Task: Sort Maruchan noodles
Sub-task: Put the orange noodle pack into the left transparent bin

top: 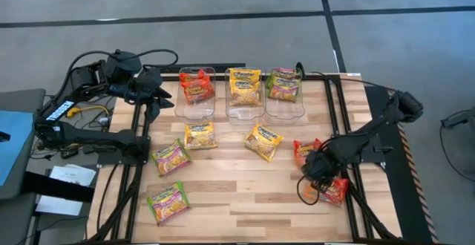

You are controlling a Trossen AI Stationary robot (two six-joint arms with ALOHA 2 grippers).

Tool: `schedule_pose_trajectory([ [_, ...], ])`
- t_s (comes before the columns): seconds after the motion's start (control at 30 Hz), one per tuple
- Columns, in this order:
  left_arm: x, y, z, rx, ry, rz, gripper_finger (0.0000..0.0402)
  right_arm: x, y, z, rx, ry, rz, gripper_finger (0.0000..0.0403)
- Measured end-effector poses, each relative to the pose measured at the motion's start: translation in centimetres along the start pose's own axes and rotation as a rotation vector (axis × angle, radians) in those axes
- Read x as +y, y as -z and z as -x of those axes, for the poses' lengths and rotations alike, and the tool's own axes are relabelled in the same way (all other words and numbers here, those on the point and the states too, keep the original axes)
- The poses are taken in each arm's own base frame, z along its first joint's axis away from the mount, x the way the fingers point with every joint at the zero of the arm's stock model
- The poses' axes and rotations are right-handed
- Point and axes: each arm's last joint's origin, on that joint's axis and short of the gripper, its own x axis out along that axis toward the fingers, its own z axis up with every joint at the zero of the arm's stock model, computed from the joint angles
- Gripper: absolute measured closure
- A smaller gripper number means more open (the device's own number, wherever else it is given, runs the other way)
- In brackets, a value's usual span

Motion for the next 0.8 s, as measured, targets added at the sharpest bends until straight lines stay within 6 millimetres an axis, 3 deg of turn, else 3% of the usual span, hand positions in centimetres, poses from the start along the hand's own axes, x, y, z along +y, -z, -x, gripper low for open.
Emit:
schedule_pose_trajectory([
  [0.33,0.0,0.0,0.0,-0.003,-0.001,0.000,0.0230,-1.7,0.5,-2.6,0.026,-0.020,-0.048,0.0154],
  [0.6,0.0,0.0,0.0,-0.003,-0.001,-0.001,0.0230,-1.5,0.0,-4.2,0.022,-0.108,-0.034,0.0155],
  [0.7,0.0,0.0,0.0,-0.003,-0.001,-0.001,0.0230,-1.5,0.0,-4.2,0.023,-0.102,-0.042,0.0169],
  [0.8,0.0,0.0,0.0,-0.003,-0.001,-0.001,0.0230,-1.5,0.0,-4.2,0.023,-0.106,-0.042,0.0208],
])
